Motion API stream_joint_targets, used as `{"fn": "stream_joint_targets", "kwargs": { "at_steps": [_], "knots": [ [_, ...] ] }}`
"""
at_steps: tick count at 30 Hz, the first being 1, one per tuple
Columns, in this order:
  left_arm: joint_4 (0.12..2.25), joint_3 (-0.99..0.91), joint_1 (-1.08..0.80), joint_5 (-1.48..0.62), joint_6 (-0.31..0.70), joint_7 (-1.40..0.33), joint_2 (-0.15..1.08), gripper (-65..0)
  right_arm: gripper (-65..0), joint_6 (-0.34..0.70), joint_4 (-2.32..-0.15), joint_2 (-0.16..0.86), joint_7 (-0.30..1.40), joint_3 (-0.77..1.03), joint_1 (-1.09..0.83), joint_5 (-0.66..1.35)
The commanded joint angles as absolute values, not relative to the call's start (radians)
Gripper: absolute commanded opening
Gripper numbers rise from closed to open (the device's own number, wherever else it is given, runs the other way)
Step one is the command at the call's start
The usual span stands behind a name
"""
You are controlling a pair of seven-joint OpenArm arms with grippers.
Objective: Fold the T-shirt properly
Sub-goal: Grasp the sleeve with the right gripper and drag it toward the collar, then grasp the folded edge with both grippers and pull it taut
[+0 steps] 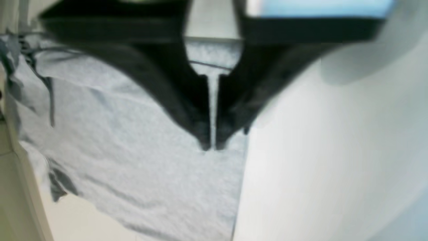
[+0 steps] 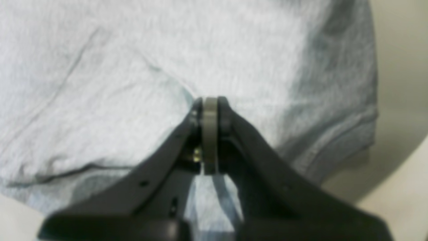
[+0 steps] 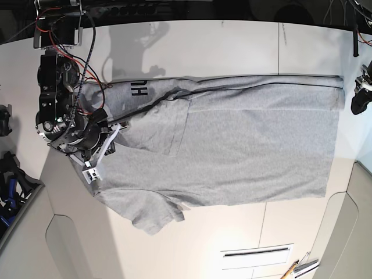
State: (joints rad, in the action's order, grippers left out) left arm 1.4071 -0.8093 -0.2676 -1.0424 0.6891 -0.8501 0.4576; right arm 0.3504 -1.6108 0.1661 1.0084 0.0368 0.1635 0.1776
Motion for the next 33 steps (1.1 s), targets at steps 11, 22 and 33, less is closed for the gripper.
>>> {"fn": "stream_joint_targets", "kwargs": {
  "at_steps": [11, 22, 33],
  "knots": [
    [1.502, -0.614, -0.263, -1.005, 0.698, -0.916, 0.494, -65.0, -65.0, 0.347, -1.806, 0.171, 0.905, 0.064, 0.008, 0.23],
    [1.555, -0.562, -0.272, -0.783, 0.698, -0.812, 0.493, -65.0, -65.0, 0.355, -1.825, 0.171, 0.845, 0.343, -0.152, 0.3],
    [1.485, -0.525, -0.271, -0.712, 0.698, -0.811, 0.477, -65.0, -65.0, 0.427, -1.644, 0.171, 0.784, 0.376, -0.172, 0.356]
  ]
}}
